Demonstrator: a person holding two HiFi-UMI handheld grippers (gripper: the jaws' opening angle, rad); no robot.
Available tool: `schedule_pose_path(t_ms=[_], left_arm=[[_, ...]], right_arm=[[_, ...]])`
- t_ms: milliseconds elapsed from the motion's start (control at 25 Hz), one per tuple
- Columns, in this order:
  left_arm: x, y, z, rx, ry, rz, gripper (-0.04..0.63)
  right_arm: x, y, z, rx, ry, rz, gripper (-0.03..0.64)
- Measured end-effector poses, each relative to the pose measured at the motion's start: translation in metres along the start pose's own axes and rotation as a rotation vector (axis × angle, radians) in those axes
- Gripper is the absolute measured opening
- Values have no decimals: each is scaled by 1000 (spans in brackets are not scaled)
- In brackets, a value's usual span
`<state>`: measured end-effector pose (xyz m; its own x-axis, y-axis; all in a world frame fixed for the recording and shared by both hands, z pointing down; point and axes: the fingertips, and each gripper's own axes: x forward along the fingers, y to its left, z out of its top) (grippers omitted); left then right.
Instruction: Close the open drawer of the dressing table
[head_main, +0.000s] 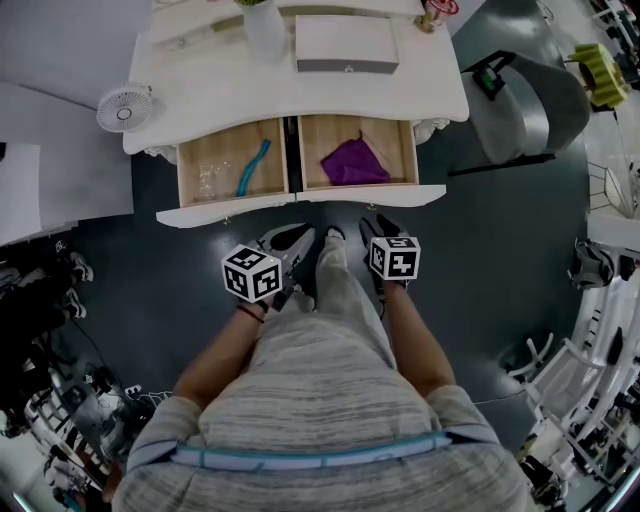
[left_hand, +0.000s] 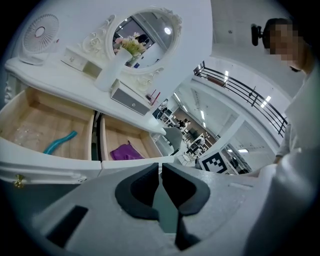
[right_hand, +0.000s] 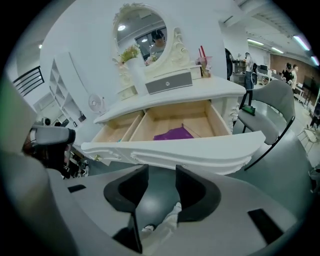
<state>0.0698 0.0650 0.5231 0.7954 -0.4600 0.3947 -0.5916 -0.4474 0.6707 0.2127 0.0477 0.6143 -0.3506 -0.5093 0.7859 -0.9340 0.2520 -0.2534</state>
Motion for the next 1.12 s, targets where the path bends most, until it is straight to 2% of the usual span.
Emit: schedule_pose_path(t_ms=[520,960,1120], left_arm=[[10,16,-4,-37,24,24,34],[12,16,0,-52,16,41,34],[13,17,0,-58,17,49,34]], right_arm=[[44,-38,-22,-3,113,-101,150],[63,-50,-25,-23,171,-115,149],[67,-49,-27,-51,197,-115,126]])
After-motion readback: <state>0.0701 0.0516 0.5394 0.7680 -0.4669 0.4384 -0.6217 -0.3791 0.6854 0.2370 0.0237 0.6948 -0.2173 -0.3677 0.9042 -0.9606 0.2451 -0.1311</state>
